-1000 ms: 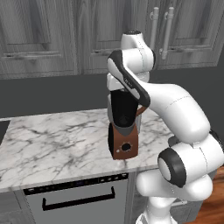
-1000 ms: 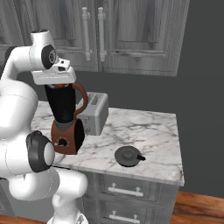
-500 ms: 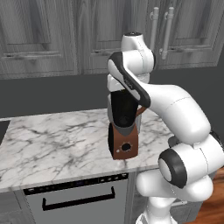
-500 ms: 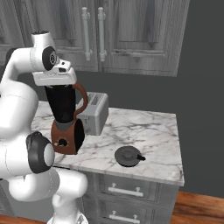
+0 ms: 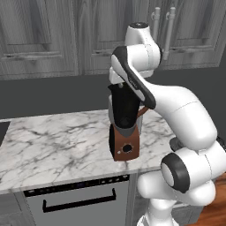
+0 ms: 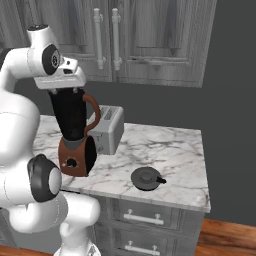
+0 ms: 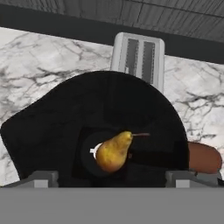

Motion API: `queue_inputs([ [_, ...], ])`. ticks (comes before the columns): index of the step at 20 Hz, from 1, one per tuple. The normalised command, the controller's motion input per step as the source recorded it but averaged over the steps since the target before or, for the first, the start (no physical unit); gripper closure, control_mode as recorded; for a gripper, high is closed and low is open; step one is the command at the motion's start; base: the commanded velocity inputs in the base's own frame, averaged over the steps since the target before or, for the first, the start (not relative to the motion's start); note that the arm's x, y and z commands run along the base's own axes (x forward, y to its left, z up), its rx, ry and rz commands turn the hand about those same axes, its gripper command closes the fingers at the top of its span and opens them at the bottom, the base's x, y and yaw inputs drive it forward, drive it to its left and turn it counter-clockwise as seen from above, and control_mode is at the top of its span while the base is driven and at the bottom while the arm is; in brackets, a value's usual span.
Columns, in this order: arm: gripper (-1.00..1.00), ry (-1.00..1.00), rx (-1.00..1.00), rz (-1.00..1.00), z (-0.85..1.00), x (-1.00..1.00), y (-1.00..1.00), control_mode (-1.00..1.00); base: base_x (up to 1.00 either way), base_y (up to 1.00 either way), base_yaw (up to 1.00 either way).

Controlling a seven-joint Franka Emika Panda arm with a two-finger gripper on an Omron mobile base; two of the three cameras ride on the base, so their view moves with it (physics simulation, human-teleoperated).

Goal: Open the blender lid, put the pear in the blender, close the lid, and start the blender.

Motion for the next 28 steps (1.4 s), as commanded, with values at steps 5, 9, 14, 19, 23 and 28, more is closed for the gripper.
queue_inputs([
  [5,-1.0,-0.28,0.0,0.0,0.19,-0.52,-0.21,-1.0,0.0,0.0,0.0],
  [9,-1.0,-0.25,0.05,0.0,-0.02,-0.92,-0.55,-1.0,0.0,0.0,0.0],
  [14,-1.0,-0.17,0.11,0.0,-0.33,-1.0,-0.87,-1.0,0.0,0.0,0.0],
  [19,-1.0,-0.04,0.06,-0.02,-0.79,-0.68,-1.0,-1.0,0.0,0.0,0.0],
  [23,-1.0,0.0,0.0,-0.01,-0.85,-0.39,-1.0,-1.0,0.0,0.0,0.0],
  [28,-1.0,0.05,0.0,-0.03,-0.61,-0.03,-1.0,-1.0,0.0,0.0,0.0],
])
